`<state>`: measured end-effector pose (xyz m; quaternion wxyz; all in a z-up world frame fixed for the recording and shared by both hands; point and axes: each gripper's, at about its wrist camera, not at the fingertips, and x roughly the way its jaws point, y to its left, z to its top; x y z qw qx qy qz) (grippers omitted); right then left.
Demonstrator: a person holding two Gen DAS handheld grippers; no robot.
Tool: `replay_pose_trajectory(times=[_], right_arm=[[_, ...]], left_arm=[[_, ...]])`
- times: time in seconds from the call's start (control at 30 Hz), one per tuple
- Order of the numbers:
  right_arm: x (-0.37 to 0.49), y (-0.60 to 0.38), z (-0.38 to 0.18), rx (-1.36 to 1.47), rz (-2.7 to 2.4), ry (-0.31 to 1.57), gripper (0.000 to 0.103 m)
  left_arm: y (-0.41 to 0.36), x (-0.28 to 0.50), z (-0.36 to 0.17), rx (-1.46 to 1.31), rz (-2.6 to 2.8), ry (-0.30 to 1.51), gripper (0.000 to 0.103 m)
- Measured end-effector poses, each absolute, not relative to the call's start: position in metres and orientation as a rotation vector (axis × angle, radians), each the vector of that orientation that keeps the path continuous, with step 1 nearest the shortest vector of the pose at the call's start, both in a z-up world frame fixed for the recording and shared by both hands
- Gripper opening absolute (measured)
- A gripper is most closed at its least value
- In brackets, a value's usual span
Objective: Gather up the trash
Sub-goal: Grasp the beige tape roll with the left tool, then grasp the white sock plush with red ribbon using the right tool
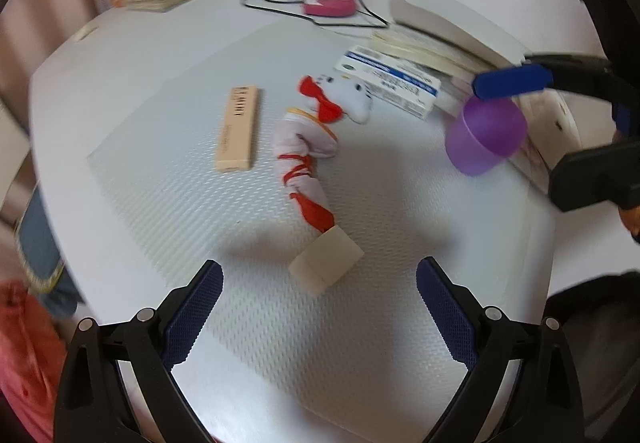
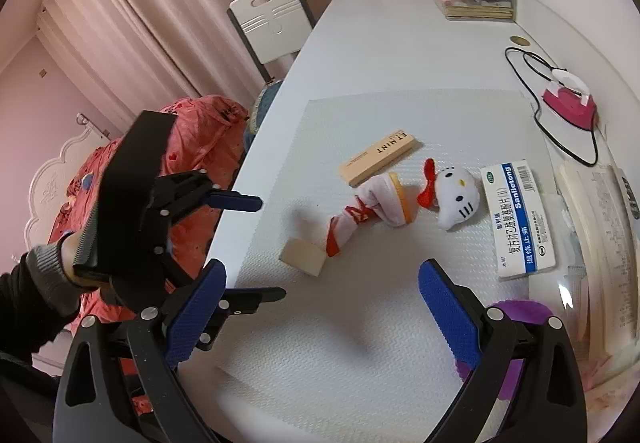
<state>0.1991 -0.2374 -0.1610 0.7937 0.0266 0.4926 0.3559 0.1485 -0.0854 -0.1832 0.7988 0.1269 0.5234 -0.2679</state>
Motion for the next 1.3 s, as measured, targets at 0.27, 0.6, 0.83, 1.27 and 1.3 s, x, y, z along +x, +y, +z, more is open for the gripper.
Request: replay_pose_trajectory(times=[0.27, 0.6, 0.83, 1.27, 1.3], right_arm=[[0.199, -0.238, -0.172, 0.106, 0.684, 1.071, 0.095], [0.202, -0.224, -0.191, 0.137, 0.63, 1.104, 0.095], [0.226, -0.2, -0.216, 0.116, 0.644, 1.135, 0.078], [0.255, -0.158, -0.254, -0.122, 0.667, 1.147, 0.031], [0.255, -0.159, -0.255, -0.135, 0.666, 1.141, 0.025]], left_arm=[[-0.085, 0.165, -0.208, 0.335, -0.745, 1.16, 0.065], [-0.083, 0.166, -0.214, 0.276, -0.823, 1.189, 0.026], [-0.057, 0.152, -0.201, 0.22, -0.767, 1.182, 0.025], [-0.029, 0.161, -0.212, 0.084, -0.636, 1.179, 0.024], [-0.032, 0.162, -0.216, 0.074, -0.627, 1.184, 0.024]])
